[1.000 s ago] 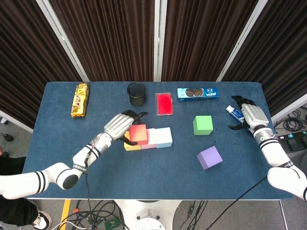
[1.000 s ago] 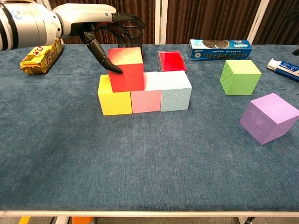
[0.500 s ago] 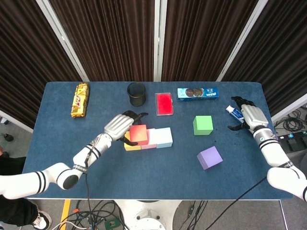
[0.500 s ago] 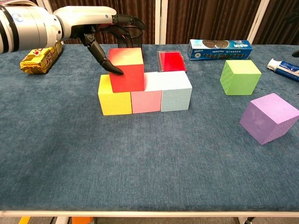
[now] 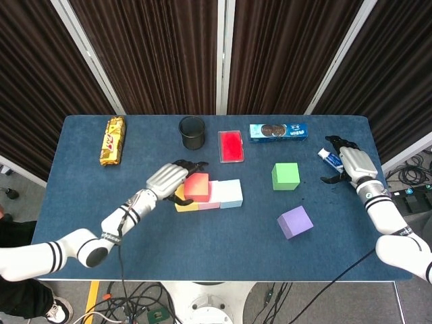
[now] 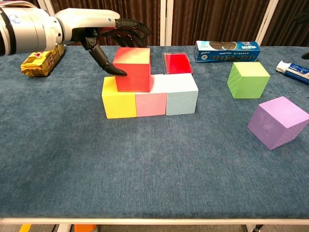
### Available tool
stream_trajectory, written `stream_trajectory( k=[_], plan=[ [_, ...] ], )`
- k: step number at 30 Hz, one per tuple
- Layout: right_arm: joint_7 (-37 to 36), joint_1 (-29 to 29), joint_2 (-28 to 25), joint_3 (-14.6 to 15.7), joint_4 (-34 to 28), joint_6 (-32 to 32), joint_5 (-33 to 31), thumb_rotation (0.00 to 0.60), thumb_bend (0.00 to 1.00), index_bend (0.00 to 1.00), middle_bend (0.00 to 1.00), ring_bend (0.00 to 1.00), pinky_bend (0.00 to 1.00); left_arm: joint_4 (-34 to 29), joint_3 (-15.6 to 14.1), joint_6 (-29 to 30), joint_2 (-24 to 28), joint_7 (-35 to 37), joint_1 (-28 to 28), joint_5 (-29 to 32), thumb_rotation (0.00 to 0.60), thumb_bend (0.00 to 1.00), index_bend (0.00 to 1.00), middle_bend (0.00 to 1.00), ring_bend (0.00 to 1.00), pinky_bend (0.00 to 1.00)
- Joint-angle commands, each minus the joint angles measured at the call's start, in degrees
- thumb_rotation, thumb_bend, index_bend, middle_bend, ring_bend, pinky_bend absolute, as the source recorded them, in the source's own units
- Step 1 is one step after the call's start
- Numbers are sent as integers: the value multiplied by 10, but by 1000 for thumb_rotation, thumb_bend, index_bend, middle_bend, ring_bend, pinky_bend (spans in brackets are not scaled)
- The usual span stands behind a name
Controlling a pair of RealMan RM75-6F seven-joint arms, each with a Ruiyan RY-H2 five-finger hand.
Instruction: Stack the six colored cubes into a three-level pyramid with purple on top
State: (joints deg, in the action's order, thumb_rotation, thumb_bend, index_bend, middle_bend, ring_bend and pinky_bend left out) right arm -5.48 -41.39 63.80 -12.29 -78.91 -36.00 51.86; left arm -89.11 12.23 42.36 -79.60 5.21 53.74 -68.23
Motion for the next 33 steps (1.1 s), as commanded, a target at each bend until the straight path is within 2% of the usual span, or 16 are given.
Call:
stream_trajectory(
  k=[1,5,11,17,23,28,33],
  plan=[
    [0,0,0,0,0,0,0,600,75,0,0,0,0,-9,-3,-12,10,6,1,0,600,198,74,129,110,164],
    [-6,0,-3,-3,-5,2,6,600,72,0,0,0,0,-32,-10,-34,39,11,1,4,600,177,65,72,83,165],
    [-14,-3,-9,-9,-17,4,21,600,66,0,0,0,0,-70,-23,-16,94,-14,-22,30,600,162,56,50,52,165],
    [-3,-17,-21,0,-38,36,32,600,22,0,0,0,0,-83,-54,77,141,-55,-91,42,600,163,56,51,32,165],
    [20,-52,7,17,-12,83,37,600,5,0,0,0,0,-34,-76,220,128,-52,-189,23,600,162,56,61,26,156],
    [43,-85,48,28,26,105,44,600,1,0,0,0,0,7,-83,276,116,-22,-241,8,600,162,56,67,26,153],
    [72,-110,97,41,68,105,40,600,9,0,28,0,0,32,-81,298,109,10,-275,7,600,162,56,68,26,152]
  ],
)
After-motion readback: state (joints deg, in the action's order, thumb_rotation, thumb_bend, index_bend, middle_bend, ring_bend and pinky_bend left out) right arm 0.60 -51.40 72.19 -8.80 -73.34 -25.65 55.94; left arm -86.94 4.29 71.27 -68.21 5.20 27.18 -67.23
